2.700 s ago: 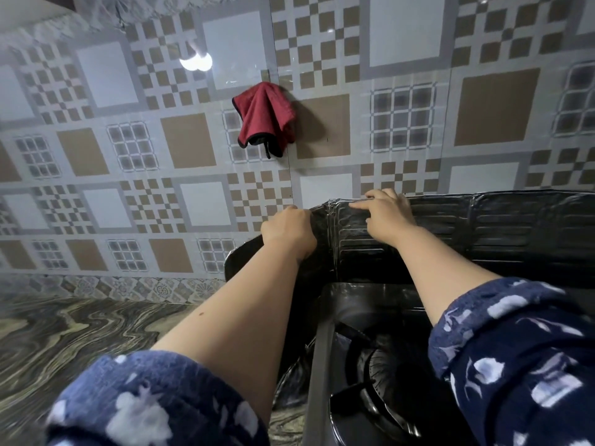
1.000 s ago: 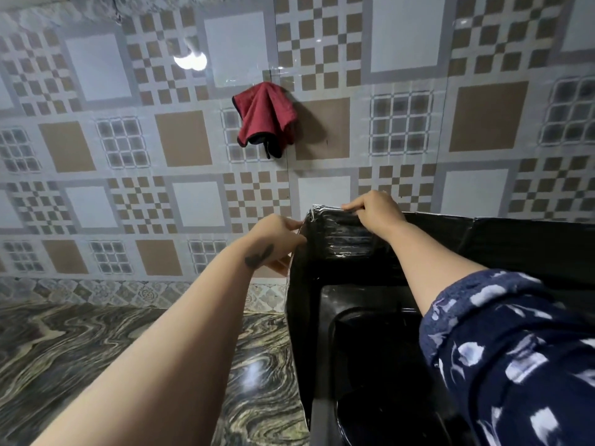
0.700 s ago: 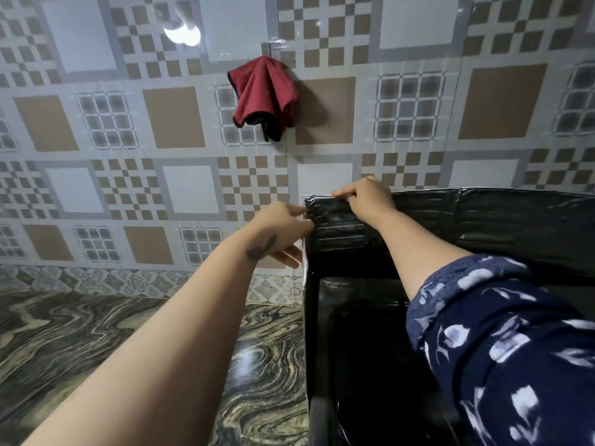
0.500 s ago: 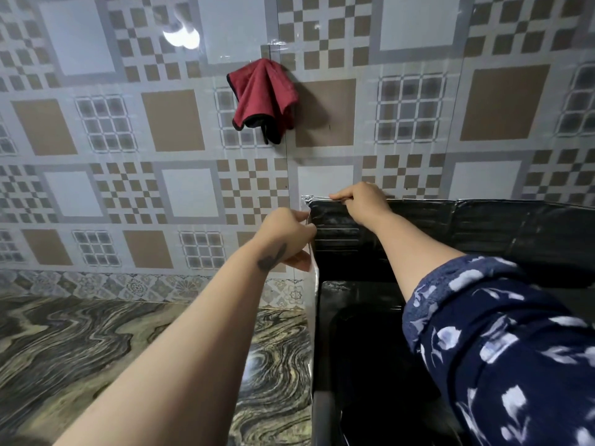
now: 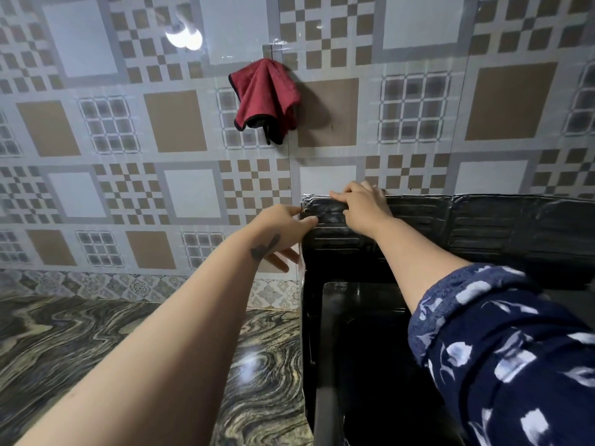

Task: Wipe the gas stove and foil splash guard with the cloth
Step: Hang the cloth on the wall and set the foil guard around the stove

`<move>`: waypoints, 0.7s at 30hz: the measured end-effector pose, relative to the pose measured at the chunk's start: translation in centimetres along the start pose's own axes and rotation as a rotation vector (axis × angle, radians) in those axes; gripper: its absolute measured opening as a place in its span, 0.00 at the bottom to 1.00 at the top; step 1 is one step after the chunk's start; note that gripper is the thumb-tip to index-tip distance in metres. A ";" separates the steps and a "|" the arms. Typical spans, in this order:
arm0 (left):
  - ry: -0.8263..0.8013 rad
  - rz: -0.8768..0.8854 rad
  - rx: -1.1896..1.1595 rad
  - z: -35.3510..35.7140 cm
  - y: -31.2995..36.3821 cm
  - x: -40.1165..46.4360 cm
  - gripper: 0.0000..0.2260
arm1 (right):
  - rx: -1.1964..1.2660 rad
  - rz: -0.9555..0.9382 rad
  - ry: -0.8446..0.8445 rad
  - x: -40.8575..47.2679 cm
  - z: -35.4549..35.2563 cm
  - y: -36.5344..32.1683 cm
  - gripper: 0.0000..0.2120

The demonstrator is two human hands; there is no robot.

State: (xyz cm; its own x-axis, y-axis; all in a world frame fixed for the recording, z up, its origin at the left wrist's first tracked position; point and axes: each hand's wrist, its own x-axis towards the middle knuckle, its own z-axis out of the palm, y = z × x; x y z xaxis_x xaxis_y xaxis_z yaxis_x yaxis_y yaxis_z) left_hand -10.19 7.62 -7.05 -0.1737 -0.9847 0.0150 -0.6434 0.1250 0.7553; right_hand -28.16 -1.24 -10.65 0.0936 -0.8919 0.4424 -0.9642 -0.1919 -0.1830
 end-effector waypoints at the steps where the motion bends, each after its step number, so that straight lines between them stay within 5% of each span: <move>1: -0.001 0.000 0.025 -0.2 0.1 -0.1 0.24 | -0.016 0.000 -0.005 0.1 0.1 0.0 0.27; 21: 0.072 -0.038 0.456 -0.5 1.1 0.5 0.26 | -0.019 -0.055 0.014 -1.6 -0.7 -0.1 0.26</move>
State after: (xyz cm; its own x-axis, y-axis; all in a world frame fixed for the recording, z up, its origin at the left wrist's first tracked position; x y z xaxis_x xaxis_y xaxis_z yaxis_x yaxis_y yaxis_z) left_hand -10.56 7.20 -5.89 -0.1015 -0.9935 0.0508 -0.9134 0.1133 0.3910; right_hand -28.40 0.50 -10.69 0.1435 -0.8746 0.4632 -0.9622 -0.2328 -0.1415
